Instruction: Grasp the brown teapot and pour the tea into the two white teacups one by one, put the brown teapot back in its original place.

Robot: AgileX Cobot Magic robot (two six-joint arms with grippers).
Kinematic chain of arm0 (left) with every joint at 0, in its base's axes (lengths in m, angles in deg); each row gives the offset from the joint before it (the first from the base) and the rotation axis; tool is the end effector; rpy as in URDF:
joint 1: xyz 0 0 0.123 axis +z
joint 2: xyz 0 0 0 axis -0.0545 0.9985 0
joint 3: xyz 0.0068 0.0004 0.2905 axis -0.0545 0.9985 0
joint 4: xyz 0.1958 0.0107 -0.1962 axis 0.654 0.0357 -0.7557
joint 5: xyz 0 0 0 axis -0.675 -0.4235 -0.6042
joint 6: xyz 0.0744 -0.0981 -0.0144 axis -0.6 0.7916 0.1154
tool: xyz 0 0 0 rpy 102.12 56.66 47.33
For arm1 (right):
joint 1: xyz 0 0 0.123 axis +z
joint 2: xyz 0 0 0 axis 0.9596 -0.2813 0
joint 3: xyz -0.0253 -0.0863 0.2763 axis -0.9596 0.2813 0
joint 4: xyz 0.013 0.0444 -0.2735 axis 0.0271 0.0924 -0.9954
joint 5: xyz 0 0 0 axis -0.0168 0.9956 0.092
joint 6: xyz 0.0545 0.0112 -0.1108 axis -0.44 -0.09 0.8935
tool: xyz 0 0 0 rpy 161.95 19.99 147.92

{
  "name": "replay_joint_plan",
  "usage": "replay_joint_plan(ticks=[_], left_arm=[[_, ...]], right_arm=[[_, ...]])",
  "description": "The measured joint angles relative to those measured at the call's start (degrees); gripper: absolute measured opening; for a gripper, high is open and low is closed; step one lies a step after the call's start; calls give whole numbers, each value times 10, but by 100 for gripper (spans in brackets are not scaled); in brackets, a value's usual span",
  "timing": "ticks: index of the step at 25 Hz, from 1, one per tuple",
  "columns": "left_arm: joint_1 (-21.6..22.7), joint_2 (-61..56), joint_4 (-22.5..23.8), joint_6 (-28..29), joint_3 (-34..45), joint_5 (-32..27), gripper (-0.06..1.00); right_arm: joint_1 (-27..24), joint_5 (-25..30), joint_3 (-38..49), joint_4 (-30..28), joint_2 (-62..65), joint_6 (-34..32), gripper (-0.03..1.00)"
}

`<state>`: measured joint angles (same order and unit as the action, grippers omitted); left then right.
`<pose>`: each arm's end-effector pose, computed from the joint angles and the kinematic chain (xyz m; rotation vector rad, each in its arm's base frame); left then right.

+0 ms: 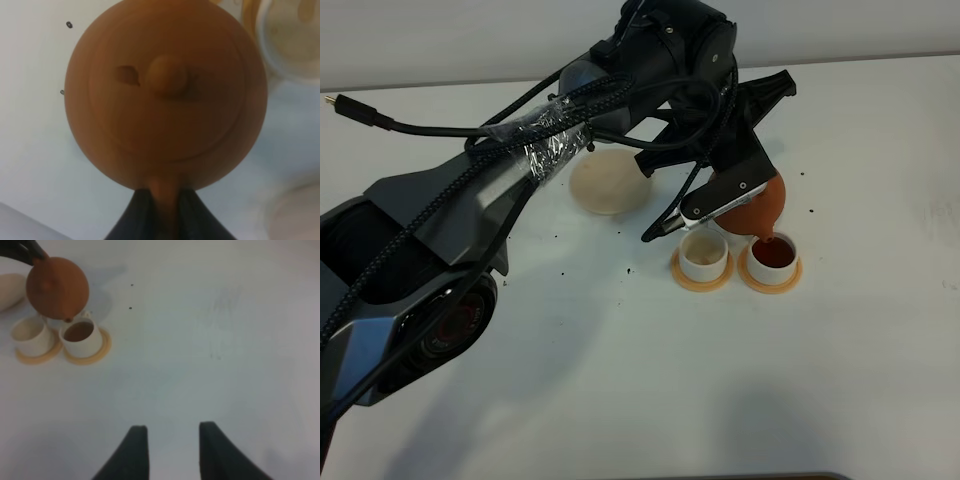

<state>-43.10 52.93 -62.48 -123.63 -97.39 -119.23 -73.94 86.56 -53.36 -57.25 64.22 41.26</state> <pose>0.4454 -0.3621 0.1822 2.7072 0.4644 0.5435 0.0396 0.0292 0.2732 -0.2352 2.0362 0.1857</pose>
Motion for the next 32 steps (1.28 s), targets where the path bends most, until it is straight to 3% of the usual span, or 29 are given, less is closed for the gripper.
replay_joint_plan(ticks=[8,18,22,32], left_arm=[[25,0,-48,5,0,0,12],[62,-30,-107,73,0,-3,12],[76,-31,-132,150,0,-18,12],[79,-84,-147,429,0,-121,12]], right_arm=[[0,0,0,0,0,0,24],[0,0,0,0,0,0,24],[0,0,0,0,0,0,24],[0,0,0,0,0,0,24]])
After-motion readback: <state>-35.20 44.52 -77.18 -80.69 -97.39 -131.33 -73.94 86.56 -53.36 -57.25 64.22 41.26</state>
